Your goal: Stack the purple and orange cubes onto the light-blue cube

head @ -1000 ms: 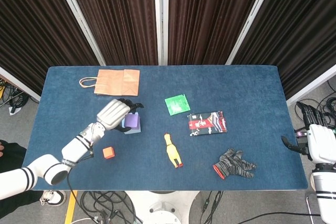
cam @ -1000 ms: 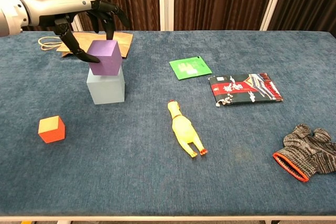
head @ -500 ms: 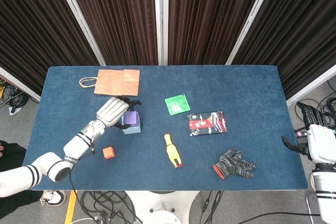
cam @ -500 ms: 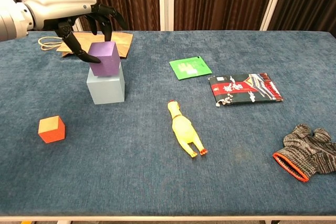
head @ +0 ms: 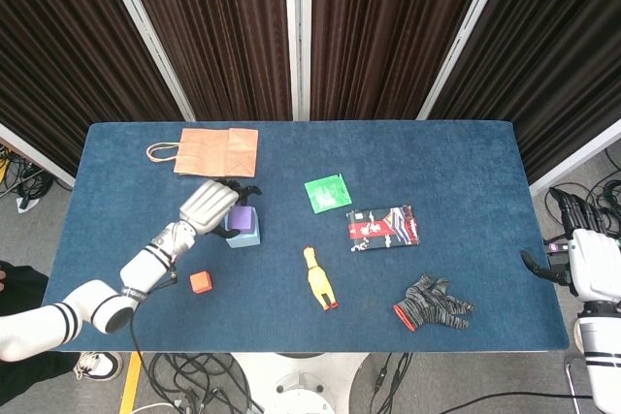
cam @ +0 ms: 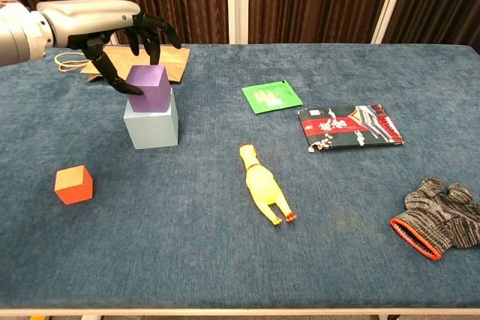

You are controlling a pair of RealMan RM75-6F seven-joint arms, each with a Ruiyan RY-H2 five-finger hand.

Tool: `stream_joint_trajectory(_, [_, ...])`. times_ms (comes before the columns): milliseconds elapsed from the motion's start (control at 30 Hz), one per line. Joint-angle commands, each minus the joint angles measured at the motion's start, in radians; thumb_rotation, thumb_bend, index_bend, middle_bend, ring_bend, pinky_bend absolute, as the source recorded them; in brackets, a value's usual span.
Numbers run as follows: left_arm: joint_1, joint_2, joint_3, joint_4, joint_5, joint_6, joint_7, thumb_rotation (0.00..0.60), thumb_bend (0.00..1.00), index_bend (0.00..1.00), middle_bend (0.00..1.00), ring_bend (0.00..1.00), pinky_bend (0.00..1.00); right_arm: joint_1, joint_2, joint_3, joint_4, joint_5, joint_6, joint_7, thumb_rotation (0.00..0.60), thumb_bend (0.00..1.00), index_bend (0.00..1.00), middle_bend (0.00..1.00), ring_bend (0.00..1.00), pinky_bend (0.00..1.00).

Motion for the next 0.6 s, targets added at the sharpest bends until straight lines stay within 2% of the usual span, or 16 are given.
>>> stream_joint_trajectory(33, [0.0,-0.004,0.001,0.005,-0.005,0.001,-0.002,0.6,0.28,0.29,0.59,0.34,0.35,0.001,0.0,0.0,-0.002,0.001,-0.002,-0.002,0.6,0.16,0.02,0.07,0.0,0.0])
stream_joint_trajectory(167, [0.001,-0.007,0.001,0.008,-0.014,0.002,-0.007,0.6,0.27,0.29,0.58,0.34,0.35,0.002,0.0,0.0,-0.001,0.003,-0.003,-0.004,0.6,0.16,0.02,0.07,0.0,0.0])
stream_joint_trajectory(433, [0.009,0.023,0.002,-0.025,-0.032,-0.005,-0.029,0.6,0.12,0.22,0.42,0.31,0.34,0.002,0.001,-0.002,0.0,0.002,-0.005,-0.004,0.6,0.16,0.02,0.07,0.0,0.0])
stream_joint_trajectory(600, [0.024,0.056,-0.011,-0.061,-0.045,0.03,-0.014,0.6,0.09,0.21,0.39,0.29,0.34,0.0,0.002,-0.003,0.001,0.003,-0.005,-0.001,0.6,0.16,0.02,0.07,0.0,0.0])
